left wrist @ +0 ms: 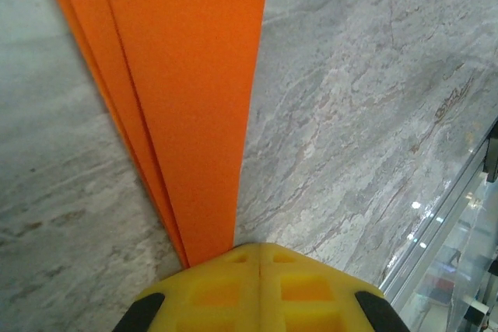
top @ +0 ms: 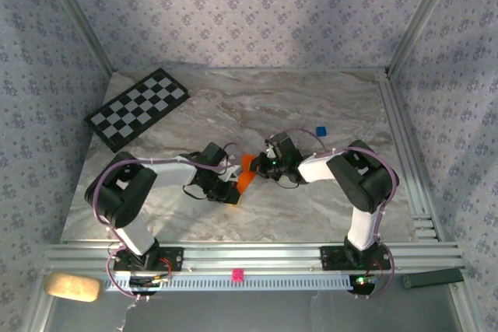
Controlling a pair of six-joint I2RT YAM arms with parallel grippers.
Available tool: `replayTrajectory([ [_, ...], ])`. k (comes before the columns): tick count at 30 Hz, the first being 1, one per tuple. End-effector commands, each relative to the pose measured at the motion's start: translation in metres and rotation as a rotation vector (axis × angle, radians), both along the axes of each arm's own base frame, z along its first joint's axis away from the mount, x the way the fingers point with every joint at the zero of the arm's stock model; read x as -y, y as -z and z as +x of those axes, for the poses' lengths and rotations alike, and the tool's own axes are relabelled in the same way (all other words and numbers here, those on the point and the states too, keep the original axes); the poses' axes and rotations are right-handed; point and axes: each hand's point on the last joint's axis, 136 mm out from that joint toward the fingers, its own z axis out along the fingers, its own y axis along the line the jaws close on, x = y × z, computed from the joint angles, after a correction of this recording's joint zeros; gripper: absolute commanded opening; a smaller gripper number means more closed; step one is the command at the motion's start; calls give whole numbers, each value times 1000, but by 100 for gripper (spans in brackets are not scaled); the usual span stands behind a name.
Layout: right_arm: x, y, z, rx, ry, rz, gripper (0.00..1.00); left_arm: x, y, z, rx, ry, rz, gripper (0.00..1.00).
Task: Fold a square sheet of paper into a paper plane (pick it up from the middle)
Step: Fold the wing for the fifth time at the center of the table.
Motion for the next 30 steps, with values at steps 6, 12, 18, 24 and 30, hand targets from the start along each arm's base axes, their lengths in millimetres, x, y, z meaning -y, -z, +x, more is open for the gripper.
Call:
replayTrajectory([
  [6,50,62,-30,-143,87,-248,1,-33,17,-43,-95,-29,124,0],
  [12,48,62,-30,-143,83,-243,1,-18,-22,-23,30,-23,26,1],
  [18,48,60,-30,-139,82,-242,1,-3,-64,22,171,-104,-85,3],
  [24,44,56,-28,-135,76,-229,1,21,-60,60,149,-134,-117,3],
  [30,43,55,-27,-132,80,-226,1,37,-42,80,114,-157,-124,2],
])
